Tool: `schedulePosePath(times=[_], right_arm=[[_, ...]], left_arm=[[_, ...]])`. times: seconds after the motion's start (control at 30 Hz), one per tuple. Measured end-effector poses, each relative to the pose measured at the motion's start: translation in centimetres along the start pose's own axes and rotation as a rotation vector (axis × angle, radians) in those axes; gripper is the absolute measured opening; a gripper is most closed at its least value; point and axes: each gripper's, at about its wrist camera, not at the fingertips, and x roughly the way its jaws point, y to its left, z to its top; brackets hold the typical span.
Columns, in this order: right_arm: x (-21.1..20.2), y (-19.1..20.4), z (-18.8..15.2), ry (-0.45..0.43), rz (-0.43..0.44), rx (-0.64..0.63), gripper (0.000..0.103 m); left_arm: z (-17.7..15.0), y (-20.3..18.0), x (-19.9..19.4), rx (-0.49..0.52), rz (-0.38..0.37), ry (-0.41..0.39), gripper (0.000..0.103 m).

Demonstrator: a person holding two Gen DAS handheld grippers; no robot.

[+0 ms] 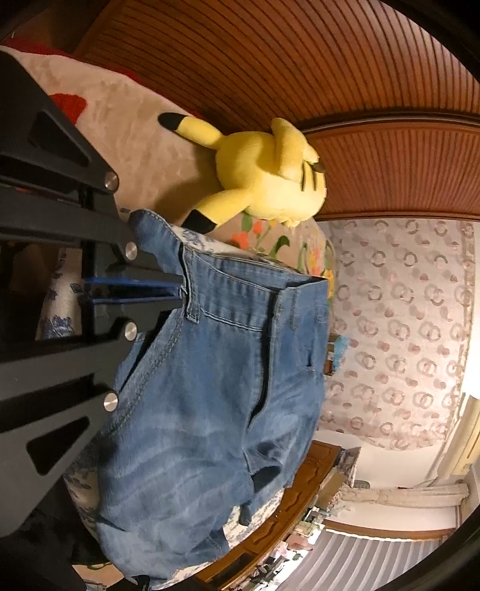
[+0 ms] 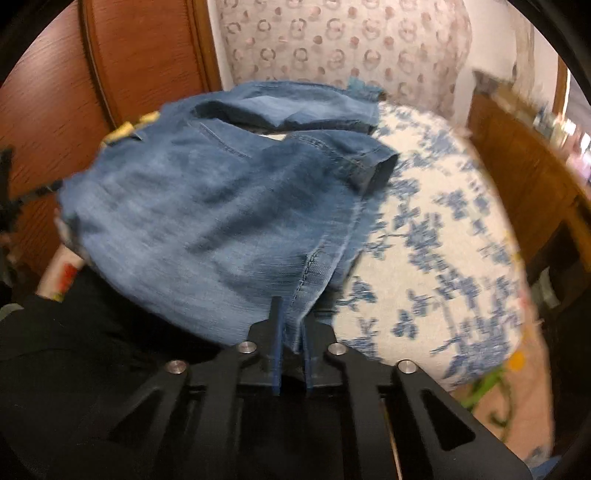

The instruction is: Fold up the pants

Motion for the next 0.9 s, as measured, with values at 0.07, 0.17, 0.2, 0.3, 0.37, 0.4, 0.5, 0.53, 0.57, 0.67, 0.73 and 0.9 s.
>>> schedulePosePath(times=[0.07,0.17,0.2,0.3,0.37,0.4,0.5,0.53,0.57,0.67,0.73,0.9], right_arm=[[-0.1,0.0,0.2,-0.018,-0.005,-0.007,0.001],[-0.6,-0.1,0.8,-0.051,-0.009,-0.009,0.0],[-1.0,-0.1,1.2,-0.07,-0.013,-0.013,0.0],[-1.9,-0.2,2.6,-0.12,-0.024,-0.018,0.0],[-2.5,-0.1,3.7,-0.157,-0.031,-0.026,0.0],[-2.8,-0.1,4.4,-0.18,-0.035,-0.026,0.0],[-3.3,-0.3,6.2,-0.235,-0.047,-0.032,0.0],[-3.3,-0.3,6.9,-0.247,-0.052,-0.035,0.0],[-3.2,-0.4,7.4,-0.255,-0.056,-0.037,0.0],[-2.8,-1.1,9.1,-0.277,-0.078,-0.044,0.0],[-2.3,-1.7,10.3,-0.285,-0.103,-0.048,0.0],[-0.8,-3.2,11.4,-0.276,-0.113,-0.033,0.0]], left_arm=[[0.3,-0.2,-0.3,0.006,0.002,-0.011,0.0],[0.7,-0.1,-0.5,0.012,0.004,-0.017,0.0],[0.9,-0.2,-0.7,0.012,0.001,-0.021,0.0],[1.6,-0.3,-0.9,0.024,-0.001,-0.035,0.0],[2.1,-0.7,-1.1,0.032,-0.002,-0.047,0.0],[2.5,-0.9,-1.2,0.041,-0.004,-0.058,0.0],[3.7,-1.5,-1.4,0.057,-0.008,-0.086,0.0],[4.1,-1.6,-1.4,0.058,-0.01,-0.094,0.0],[4.5,-1.7,-1.4,0.059,-0.011,-0.099,0.0],[5.8,-2.1,-0.9,0.07,-0.013,-0.112,0.0],[6.6,-2.5,-0.5,0.08,-0.014,-0.119,0.0],[7.7,-3.5,0.6,0.109,-0.015,-0.112,0.0]])
